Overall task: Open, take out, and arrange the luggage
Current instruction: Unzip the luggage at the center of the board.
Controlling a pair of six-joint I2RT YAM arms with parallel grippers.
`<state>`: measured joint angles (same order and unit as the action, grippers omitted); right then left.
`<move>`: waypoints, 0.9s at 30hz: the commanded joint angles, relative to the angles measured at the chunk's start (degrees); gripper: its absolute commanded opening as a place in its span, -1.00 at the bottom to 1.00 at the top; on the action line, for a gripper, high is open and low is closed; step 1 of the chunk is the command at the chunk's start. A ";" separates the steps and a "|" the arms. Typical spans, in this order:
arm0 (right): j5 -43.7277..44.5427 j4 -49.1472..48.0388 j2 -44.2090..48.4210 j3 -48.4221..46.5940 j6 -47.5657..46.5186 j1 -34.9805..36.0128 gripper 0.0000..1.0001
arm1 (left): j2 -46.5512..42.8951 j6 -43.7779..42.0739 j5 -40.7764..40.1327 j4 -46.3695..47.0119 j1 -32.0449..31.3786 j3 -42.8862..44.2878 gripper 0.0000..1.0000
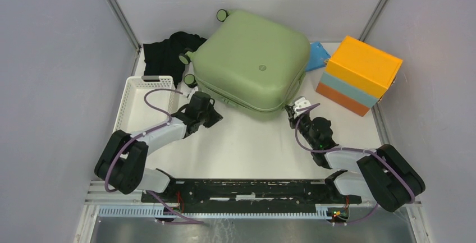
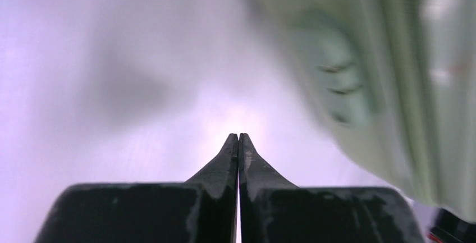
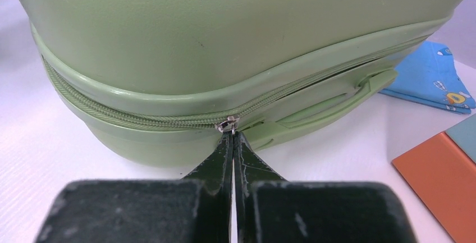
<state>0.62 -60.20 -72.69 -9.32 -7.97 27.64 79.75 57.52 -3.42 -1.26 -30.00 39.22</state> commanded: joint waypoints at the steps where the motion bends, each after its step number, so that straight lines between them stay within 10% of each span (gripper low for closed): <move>1: 5.10 4.06 2.66 -0.94 -1.70 -0.85 -1.00 | -2.81 -5.09 -2.43 -4.36 2.65 -1.86 -0.96; 12: 6.56 15.37 5.47 -5.23 -4.15 -0.37 -1.00 | -14.92 -9.87 10.93 2.85 2.84 -1.67 -0.49; 27: 11.53 18.50 1.27 -9.51 -4.18 -0.30 -1.00 | -3.77 0.13 12.28 17.02 -1.80 -0.34 0.19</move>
<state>8.25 -41.56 -71.00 -18.63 -12.27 28.01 74.43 53.25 10.98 10.07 -31.03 36.84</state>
